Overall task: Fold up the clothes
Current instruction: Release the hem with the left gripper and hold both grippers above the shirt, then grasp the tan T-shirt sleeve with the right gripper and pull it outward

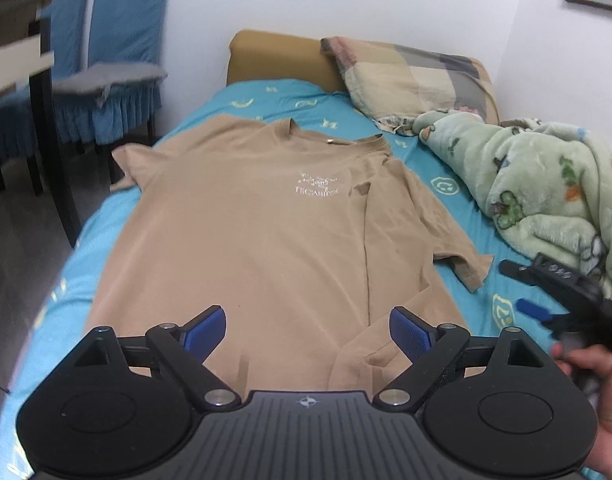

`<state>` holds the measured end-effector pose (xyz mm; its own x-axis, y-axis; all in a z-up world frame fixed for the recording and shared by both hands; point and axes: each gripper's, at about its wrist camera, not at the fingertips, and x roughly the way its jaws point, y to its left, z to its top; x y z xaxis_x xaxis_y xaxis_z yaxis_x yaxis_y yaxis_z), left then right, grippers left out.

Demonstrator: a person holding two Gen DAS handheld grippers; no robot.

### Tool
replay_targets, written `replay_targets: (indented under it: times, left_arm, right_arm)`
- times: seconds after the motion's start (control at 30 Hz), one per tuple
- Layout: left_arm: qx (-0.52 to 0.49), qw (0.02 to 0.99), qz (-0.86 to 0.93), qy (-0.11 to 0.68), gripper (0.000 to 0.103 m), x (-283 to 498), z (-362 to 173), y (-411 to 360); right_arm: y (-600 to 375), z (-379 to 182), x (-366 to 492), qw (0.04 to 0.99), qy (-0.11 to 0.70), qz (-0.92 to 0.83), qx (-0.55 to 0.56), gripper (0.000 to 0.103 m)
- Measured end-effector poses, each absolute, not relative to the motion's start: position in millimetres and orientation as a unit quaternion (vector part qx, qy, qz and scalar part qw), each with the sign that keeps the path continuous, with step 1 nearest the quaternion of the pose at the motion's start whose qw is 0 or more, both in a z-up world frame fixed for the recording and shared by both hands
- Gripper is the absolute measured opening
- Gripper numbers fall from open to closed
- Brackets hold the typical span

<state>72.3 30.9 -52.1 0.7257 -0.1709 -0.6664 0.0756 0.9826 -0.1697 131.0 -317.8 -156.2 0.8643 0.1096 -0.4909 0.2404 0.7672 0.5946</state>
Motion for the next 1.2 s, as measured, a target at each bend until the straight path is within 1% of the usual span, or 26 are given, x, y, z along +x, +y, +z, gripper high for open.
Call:
replay_targets:
  times: [0.1, 0.23, 0.3, 0.33, 0.37, 0.4, 0.43, 0.47, 0.53, 0.67, 0.73, 0.8, 0.9, 1.0, 1.03, 1.07, 1.1, 1.13, 1.17, 1.2]
  left_arm:
    - [-0.074, 0.926, -0.062, 0.366, 0.091, 80.1, -58.1, 29.7]
    - [-0.082, 0.923, -0.063, 0.37, 0.091, 93.1, -68.5, 26.5]
    - [-0.081, 0.923, -0.067, 0.369, 0.091, 99.0, -74.2, 25.0]
    - [-0.077, 0.924, -0.068, 0.369, 0.091, 102.3, -77.4, 24.3]
    - [-0.073, 0.924, -0.067, 0.369, 0.091, 105.9, -80.5, 23.5]
    - [-0.071, 0.924, -0.065, 0.371, 0.091, 110.1, -83.5, 22.5]
    - [-0.069, 0.923, -0.063, 0.372, 0.091, 114.2, -86.3, 21.9]
    - [-0.069, 0.922, -0.063, 0.375, 0.091, 117.8, -88.9, 22.0]
    - [-0.071, 0.92, -0.062, 0.38, 0.091, 123.8, -93.8, 22.7]
    - [-0.077, 0.918, -0.066, 0.383, 0.091, 128.3, -99.8, 25.2]
    - [-0.076, 0.919, -0.071, 0.38, 0.091, 129.6, -101.7, 24.8]
    - [-0.074, 0.919, -0.077, 0.38, 0.091, 131.6, -104.8, 22.0]
    - [-0.072, 0.916, -0.088, 0.385, 0.091, 134.7, -110.7, 18.9]
    - [-0.07, 0.914, -0.095, 0.388, 0.091, 137.3, -116.1, 17.8]
    - [-0.073, 0.912, -0.099, 0.391, 0.091, 138.7, -118.0, 18.0]
    - [-0.076, 0.91, -0.101, 0.394, 0.091, 139.7, -119.8, 18.3]
    - [-0.077, 0.909, -0.104, 0.396, 0.091, 140.1, -121.3, 18.6]
    - [-0.076, 0.908, -0.106, 0.397, 0.091, 140.1, -122.2, 18.3]
    - [-0.077, 0.908, -0.109, 0.397, 0.091, 140.0, -122.1, 18.4]
    - [-0.08, 0.907, -0.113, 0.397, 0.091, 139.7, -121.4, 18.9]
  right_arm:
    - [-323.2, -168.3, 161.0, 0.894, 0.26, -0.042, 0.362, 0.076]
    - [-327.0, -180.4, 204.3, 0.897, 0.255, -0.061, 0.356, 0.07]
    - [-329.1, -178.0, 228.3, 0.902, 0.256, -0.058, 0.342, 0.055]
    - [-328.4, -175.0, 239.6, 0.905, 0.262, -0.06, 0.329, 0.042]
    - [-326.3, -172.1, 248.4, 0.912, 0.272, -0.066, 0.301, 0.026]
    - [-324.1, -169.5, 256.5, 0.919, 0.281, -0.073, 0.267, 0.018]
    - [-320.8, -164.2, 262.1, 0.928, 0.284, -0.077, 0.227, 0.007]
    - [-317.0, -157.8, 266.8, 0.938, 0.284, -0.079, 0.184, 0.006]
    - [-313.2, -136.9, 270.6, 0.957, 0.256, -0.079, 0.113, 0.006]
    - [-328.3, -79.2, 290.8, 0.977, 0.193, -0.093, 0.022, 0.005]
    - [-338.2, -54.2, 309.0, 0.979, 0.174, -0.107, -0.014, 0.005]
    - [-345.3, -41.2, 330.3, 0.975, 0.174, -0.126, -0.053, 0.005]
    - [-353.7, -43.7, 353.0, 0.966, 0.203, -0.142, -0.075, 0.006]
    - [-360.4, -50.9, 359.9, 0.965, 0.21, -0.146, -0.061, 0.007]
    - [-361.7, -51.9, 358.5, 0.967, 0.207, -0.144, -0.042, 0.011]
    - [-362.4, -52.0, 355.6, 0.968, 0.208, -0.14, -0.02, 0.026]
    - [-362.8, -52.1, 352.3, 0.968, 0.21, -0.135, 0.001, 0.037]
    - [-361.9, -52.2, 346.3, 0.969, 0.213, -0.125, 0.017, 0.06]
    - [-357.7, -51.3, 336.0, 0.97, 0.213, -0.116, 0.024, 0.08]
    - [-352.4, -50.0, 324.4, 0.971, 0.211, -0.108, 0.028, 0.087]
